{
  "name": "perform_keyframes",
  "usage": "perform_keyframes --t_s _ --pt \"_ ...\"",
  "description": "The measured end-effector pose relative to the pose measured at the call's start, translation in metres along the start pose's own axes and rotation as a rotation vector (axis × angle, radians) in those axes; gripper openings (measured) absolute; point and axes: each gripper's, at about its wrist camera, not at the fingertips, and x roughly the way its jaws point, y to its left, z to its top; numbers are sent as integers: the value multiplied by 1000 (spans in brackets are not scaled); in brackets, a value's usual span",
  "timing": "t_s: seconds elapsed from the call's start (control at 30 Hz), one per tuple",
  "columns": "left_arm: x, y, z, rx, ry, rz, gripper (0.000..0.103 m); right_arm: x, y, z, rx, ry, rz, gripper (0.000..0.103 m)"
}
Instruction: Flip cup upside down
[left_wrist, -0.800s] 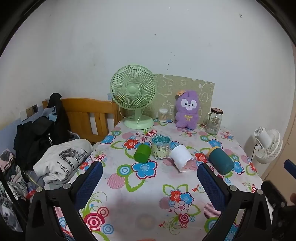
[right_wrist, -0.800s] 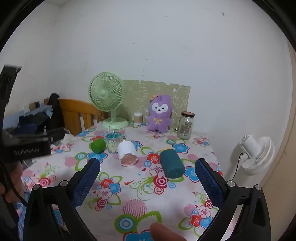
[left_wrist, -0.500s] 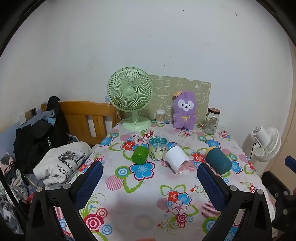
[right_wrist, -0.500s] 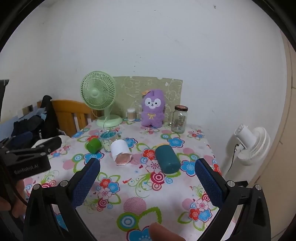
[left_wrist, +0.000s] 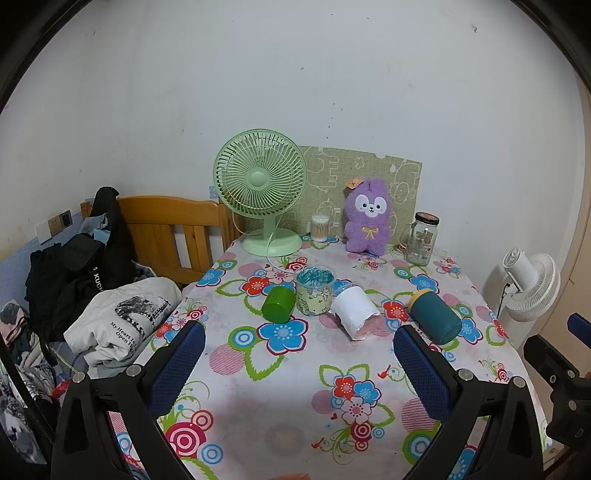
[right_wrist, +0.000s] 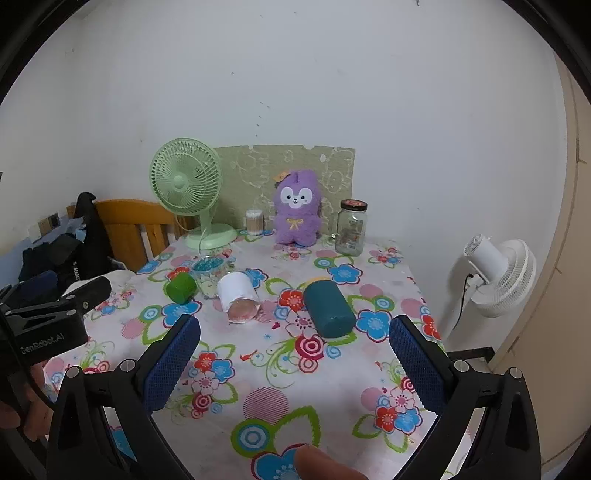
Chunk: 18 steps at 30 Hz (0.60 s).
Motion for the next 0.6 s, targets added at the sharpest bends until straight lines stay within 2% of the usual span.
perform_keyframes --t_s 0.6 --pt "-1 -1 -3 3 2 0 103 -2 -3 4 -1 12 -15 103"
